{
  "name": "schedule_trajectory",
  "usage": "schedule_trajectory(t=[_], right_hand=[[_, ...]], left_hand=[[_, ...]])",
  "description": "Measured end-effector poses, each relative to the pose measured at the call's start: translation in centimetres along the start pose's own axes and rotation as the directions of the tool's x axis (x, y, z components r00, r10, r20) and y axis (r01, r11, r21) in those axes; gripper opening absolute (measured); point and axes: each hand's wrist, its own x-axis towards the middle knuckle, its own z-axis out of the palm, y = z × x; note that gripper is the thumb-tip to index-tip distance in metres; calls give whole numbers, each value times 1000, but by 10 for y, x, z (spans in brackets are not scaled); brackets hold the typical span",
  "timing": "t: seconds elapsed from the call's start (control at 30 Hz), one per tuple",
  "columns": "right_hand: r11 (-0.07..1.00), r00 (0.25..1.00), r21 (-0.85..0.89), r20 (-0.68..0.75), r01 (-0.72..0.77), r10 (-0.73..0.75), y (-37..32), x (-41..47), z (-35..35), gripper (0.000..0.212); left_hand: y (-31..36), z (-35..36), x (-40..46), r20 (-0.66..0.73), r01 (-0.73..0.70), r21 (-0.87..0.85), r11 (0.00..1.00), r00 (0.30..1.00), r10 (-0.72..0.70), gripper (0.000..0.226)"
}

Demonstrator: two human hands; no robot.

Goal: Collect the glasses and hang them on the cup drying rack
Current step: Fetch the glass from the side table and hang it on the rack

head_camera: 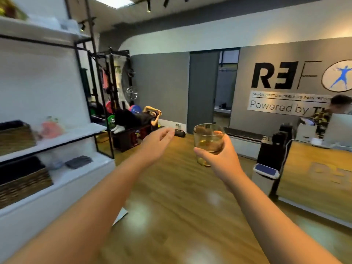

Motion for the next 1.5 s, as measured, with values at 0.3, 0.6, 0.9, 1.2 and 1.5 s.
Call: schedule_trajectory(t=[0.3, 0.6, 0.9, 1.2, 1.5], right_hand=[[990, 932, 122, 344, 76, -113, 34, 123, 118, 72], [953, 763, 303, 609, 27, -216, 43, 134, 296, 73], [937, 636, 349, 728, -22, -256, 26, 153, 503, 69], [904, 511, 420, 797, -86, -322, -15, 178, 702, 69], [867, 332, 467, 857, -175, -395, -31, 190, 886, 75]], left_hand=[[-84, -92, 18, -317, 321, 130, 938, 910, -268, 35], [-166, -174, -46, -578, 590, 174, 788, 709, -404, 39], [-292, -284, -46, -715, 662, 104, 743, 568, -406, 38], [-399, -418, -35, -816, 743, 101, 661, 442, -372, 30], [-482, -510, -23, -892, 821, 41, 570, 286, -349, 33]])
